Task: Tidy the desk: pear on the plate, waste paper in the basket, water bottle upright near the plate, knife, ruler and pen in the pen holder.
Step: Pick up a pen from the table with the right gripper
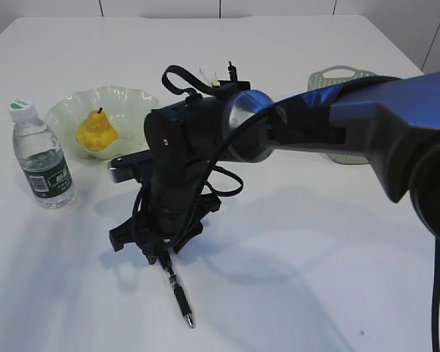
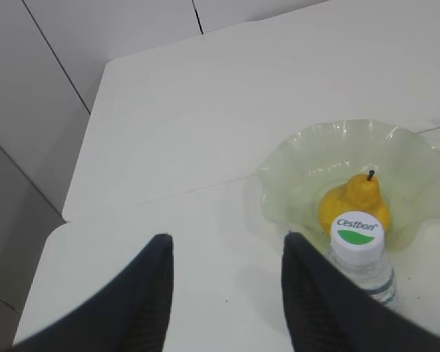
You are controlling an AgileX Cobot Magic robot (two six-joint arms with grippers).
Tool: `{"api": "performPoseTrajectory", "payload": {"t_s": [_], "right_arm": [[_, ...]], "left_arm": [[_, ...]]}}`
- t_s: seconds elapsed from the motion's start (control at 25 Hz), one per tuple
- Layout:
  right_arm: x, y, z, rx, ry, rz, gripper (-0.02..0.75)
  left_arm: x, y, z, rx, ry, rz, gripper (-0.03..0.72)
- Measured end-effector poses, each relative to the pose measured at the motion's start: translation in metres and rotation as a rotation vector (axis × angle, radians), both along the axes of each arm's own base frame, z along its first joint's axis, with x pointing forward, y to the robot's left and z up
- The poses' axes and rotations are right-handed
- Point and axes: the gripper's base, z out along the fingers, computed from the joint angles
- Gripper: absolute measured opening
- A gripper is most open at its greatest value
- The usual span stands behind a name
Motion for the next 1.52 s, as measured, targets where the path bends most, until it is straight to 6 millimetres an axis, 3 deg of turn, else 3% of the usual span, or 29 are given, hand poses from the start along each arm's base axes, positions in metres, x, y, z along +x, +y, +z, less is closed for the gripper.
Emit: {"api": "performPoseTrajectory", "payload": {"t_s": [0.96, 1.4, 1.52], "right_arm": [[-0.006, -0.01, -0.004, -0.132, 0.085, 0.008, 0.33], [-0.007, -0.008, -0.004, -0.103, 0.11, -0.028, 0.33], [-0.007, -0.007, -0.004, -0.094, 0.111, -0.049, 0.294]], "left_arm": [[0.0, 0.0, 0.0, 0.0, 0.0, 0.0, 0.341], [0.0, 0.0, 0.0, 0.0, 0.0, 0.0, 0.341], [0.0, 0.0, 0.0, 0.0, 0.0, 0.0, 0.341]]}}
